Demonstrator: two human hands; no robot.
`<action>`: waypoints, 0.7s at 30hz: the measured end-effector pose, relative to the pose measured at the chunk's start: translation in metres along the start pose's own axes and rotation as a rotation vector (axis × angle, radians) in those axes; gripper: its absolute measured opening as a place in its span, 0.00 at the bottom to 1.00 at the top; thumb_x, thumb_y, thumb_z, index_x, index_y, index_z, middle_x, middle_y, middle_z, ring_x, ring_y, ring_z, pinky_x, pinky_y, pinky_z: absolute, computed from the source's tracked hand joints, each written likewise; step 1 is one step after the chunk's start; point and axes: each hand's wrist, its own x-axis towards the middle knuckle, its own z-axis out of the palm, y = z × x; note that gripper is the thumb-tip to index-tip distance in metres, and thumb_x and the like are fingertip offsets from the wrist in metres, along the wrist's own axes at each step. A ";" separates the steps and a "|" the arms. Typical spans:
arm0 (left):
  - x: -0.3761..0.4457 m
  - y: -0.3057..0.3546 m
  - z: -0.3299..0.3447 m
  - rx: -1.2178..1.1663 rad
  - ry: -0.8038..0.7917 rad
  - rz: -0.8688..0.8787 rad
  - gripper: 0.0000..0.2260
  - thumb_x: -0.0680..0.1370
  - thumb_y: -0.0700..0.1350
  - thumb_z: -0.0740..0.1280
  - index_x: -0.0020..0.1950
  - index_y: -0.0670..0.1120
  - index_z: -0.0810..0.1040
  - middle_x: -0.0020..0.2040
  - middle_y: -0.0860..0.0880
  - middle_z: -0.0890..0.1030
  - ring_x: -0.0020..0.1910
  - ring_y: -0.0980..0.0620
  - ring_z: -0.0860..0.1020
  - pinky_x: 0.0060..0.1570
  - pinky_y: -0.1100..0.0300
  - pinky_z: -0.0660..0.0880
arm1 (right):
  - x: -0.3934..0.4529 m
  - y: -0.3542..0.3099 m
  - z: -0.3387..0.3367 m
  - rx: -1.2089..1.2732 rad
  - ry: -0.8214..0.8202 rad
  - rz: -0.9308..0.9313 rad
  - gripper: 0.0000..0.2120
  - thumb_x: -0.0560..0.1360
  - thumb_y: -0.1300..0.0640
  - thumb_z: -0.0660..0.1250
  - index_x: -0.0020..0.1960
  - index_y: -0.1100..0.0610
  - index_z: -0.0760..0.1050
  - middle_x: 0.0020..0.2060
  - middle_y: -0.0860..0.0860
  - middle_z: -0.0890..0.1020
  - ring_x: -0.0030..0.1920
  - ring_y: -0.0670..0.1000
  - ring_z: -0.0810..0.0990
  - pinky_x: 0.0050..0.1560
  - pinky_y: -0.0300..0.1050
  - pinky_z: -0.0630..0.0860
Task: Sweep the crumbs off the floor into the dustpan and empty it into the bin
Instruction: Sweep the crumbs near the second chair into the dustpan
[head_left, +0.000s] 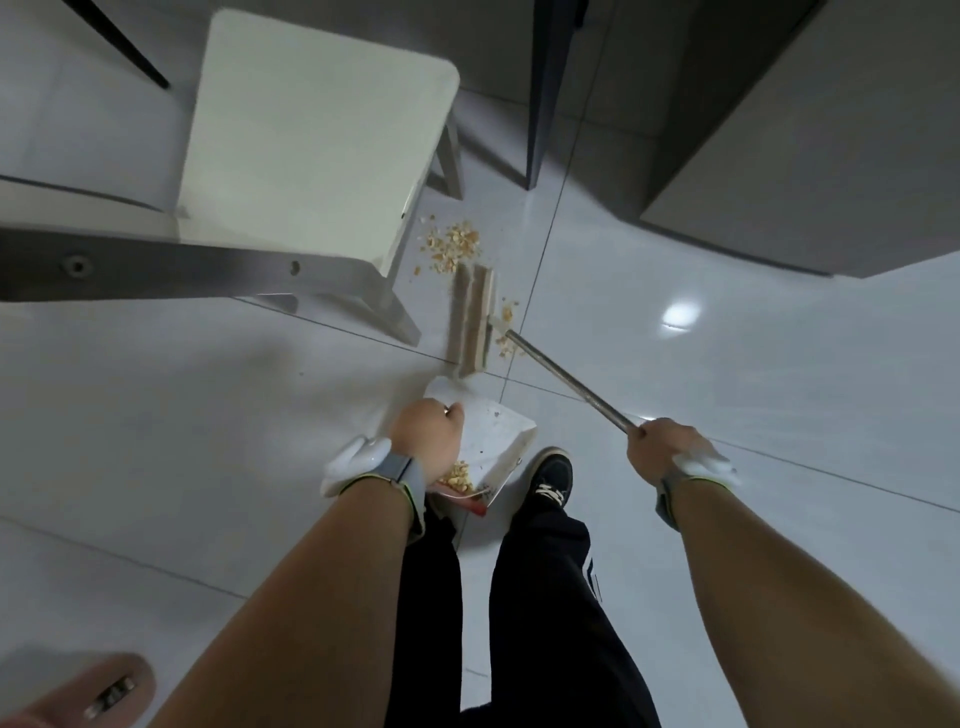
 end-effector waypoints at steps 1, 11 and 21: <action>-0.001 0.000 0.002 0.034 0.001 0.023 0.22 0.84 0.47 0.52 0.50 0.31 0.78 0.48 0.34 0.80 0.53 0.36 0.78 0.47 0.51 0.72 | 0.001 -0.013 0.000 0.028 -0.017 -0.021 0.21 0.80 0.43 0.52 0.53 0.54 0.79 0.42 0.54 0.82 0.42 0.56 0.81 0.46 0.49 0.79; 0.013 -0.016 0.000 0.139 0.007 0.168 0.21 0.84 0.48 0.53 0.30 0.45 0.63 0.37 0.37 0.76 0.45 0.38 0.76 0.42 0.52 0.68 | 0.009 -0.082 0.025 0.216 -0.275 0.094 0.08 0.69 0.56 0.65 0.47 0.55 0.79 0.39 0.55 0.81 0.33 0.54 0.78 0.25 0.37 0.71; 0.019 -0.011 -0.007 0.106 0.000 0.148 0.23 0.84 0.50 0.54 0.30 0.43 0.66 0.49 0.31 0.79 0.50 0.34 0.78 0.47 0.51 0.74 | -0.031 0.011 0.051 0.377 -0.175 0.205 0.23 0.75 0.36 0.55 0.38 0.52 0.79 0.33 0.51 0.82 0.32 0.53 0.81 0.31 0.41 0.72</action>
